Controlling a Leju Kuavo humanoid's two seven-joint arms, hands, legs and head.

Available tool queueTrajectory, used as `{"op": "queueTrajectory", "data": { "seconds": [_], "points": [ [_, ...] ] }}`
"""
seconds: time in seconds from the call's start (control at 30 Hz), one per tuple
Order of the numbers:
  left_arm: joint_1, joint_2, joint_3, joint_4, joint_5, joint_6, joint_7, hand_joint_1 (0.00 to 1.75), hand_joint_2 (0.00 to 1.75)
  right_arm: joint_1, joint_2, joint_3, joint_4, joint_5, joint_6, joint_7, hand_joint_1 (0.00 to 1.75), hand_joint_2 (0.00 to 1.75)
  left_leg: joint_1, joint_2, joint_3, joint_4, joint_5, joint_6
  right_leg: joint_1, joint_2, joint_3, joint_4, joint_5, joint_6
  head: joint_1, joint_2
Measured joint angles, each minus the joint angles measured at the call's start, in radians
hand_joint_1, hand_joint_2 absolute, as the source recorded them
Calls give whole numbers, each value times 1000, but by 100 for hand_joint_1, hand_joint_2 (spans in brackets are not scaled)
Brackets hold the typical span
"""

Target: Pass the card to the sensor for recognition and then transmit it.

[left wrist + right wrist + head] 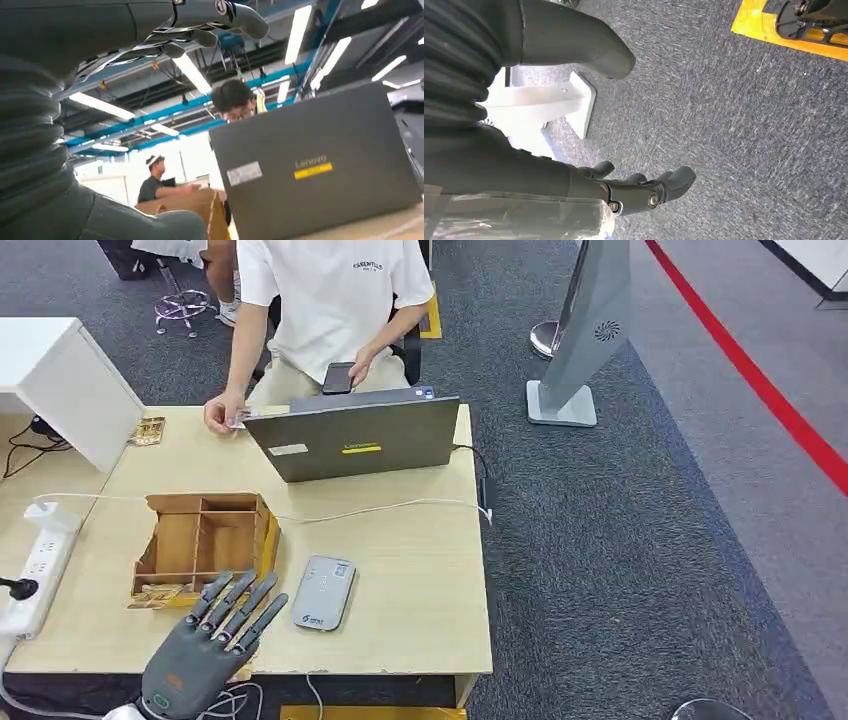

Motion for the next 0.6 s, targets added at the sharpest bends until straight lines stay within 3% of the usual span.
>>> {"op": "queueTrajectory", "data": {
  "seconds": [0.23,0.6],
  "points": [
    [1,-7,24,48,16,-103,82,0,175,0,0,0,0,12,0,0,0,175,0,0,0,0,0,0,0,0,0,0,0,0,0,0],
    [-19,-86,142,196,0,-76,114,0,175,-1,0,9,0,42,-1,3,0,175,0,0,0,0,0,0,0,0,0,0,0,0,0,0]
  ]
}}
